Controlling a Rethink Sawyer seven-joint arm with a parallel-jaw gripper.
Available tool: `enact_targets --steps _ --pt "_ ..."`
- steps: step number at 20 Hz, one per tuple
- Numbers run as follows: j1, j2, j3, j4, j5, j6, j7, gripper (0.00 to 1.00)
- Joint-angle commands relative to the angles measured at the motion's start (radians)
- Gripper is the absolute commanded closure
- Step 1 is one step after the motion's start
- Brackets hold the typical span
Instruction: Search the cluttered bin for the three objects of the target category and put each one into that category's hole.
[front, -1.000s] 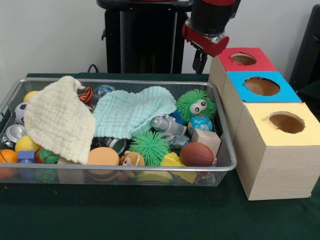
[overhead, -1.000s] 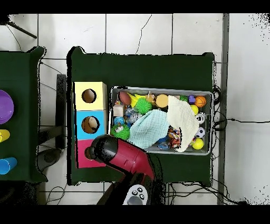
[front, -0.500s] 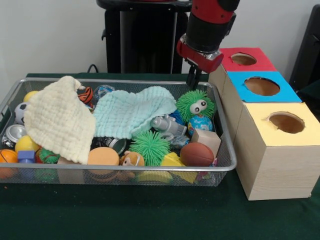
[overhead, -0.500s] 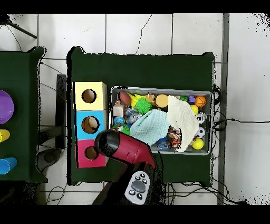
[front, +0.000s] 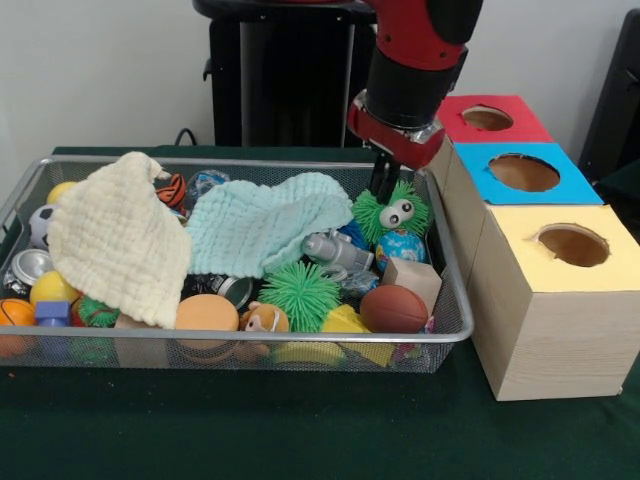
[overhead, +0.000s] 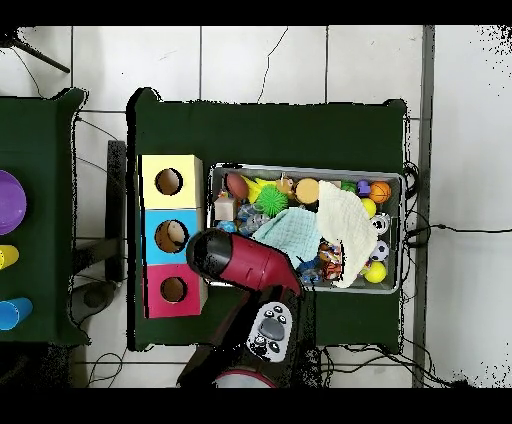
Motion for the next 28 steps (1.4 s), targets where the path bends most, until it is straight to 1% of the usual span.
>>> enact_targets --steps 1,3,5,8,9,13,16,18,19,20,22,25,28 --pt "0.027 0.029 0.085 -0.087 -0.003 0.078 0.134 1.00" --pt "0.062 0.024 0.078 -0.053 0.023 0.053 0.192 1.00" --pt "0.083 0.020 0.076 -0.034 0.052 0.059 0.240 1.00" --pt "0.105 0.016 0.069 -0.026 0.064 0.057 0.253 1.00" --pt "0.112 0.015 0.064 -0.020 0.074 0.056 0.243 0.00" --pt "0.094 0.002 0.085 0.008 0.069 0.028 0.202 0.00" --pt "0.105 0.006 0.073 0.008 0.060 0.016 0.199 0.00" --pt "0.097 0.010 0.082 0.015 0.062 0.004 0.194 0.00" --pt "0.095 0.014 0.082 0.019 0.064 -0.032 0.200 0.00" --pt "0.091 0.021 0.084 0.014 0.063 -0.046 0.197 0.00" --pt "0.072 0.025 0.099 0.026 0.061 -0.072 0.183 0.00" --pt "0.022 0.027 0.128 0.046 0.043 -0.118 0.138 0.00" --pt "-0.014 0.024 0.138 0.048 0.024 -0.127 0.109 0.00"
